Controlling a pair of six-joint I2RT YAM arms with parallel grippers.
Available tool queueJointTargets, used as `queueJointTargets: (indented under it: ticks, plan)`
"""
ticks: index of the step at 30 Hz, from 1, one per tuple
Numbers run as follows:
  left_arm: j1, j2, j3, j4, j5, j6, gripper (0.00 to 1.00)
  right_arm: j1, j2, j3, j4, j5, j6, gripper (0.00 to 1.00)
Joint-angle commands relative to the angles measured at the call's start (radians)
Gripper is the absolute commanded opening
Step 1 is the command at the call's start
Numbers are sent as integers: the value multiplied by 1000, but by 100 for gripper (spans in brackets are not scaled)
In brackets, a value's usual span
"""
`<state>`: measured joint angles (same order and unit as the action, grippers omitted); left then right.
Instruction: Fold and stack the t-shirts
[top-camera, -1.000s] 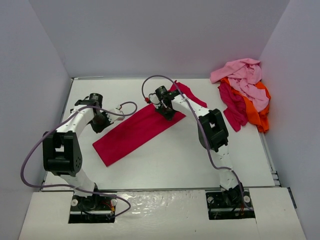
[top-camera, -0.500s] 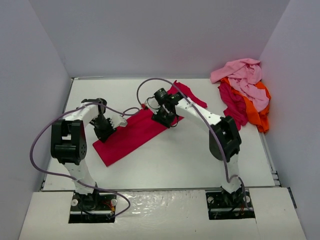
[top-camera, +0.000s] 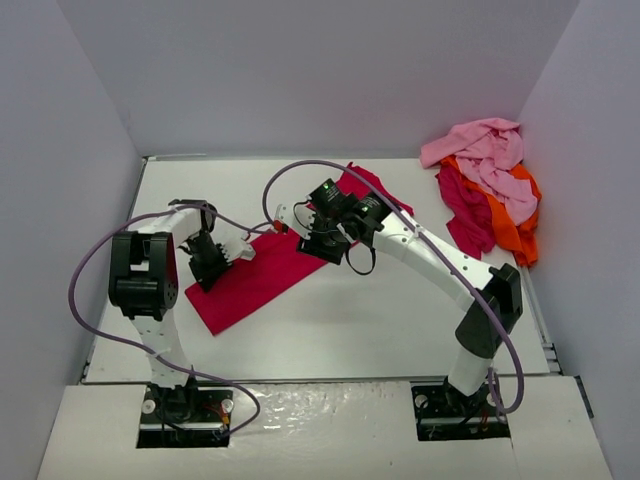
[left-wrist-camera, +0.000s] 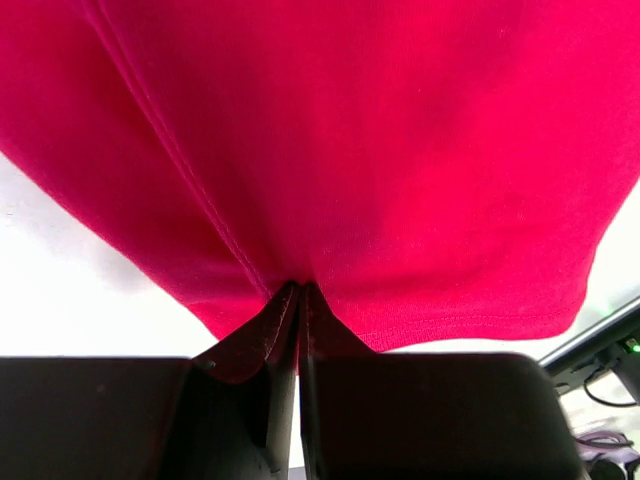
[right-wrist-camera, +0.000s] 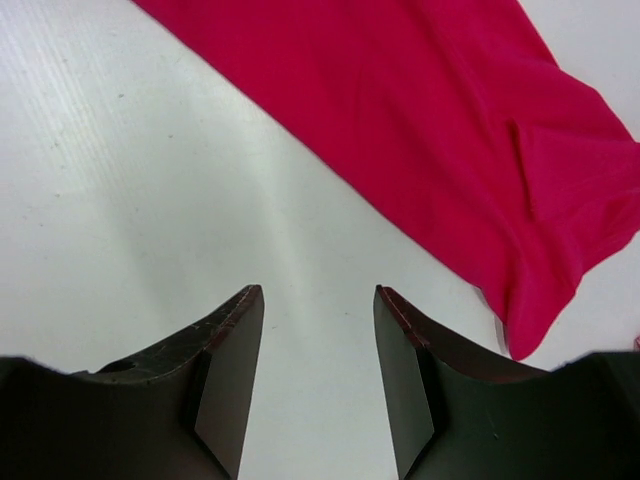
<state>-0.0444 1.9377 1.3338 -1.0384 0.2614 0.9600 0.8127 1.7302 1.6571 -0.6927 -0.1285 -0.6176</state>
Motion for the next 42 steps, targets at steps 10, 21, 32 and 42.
queueJointTargets:
  ticks: [10, 21, 32, 42]
  plan:
    - [-42, -64, -74, -99, 46, -20, 0, 158, 29, -70, -55, -146, -52, 42]
    - [-323, -89, -199, -33, 105, -117, 0, 289, 120, -65, -80, -94, -53, 46]
    - [-598, -86, -85, -5, 200, -219, 0, 345, 160, -57, -100, -36, -62, 46]
    - [-379, -290, 142, -110, 210, -159, 2, 339, 46, 77, -127, 107, -48, 47]
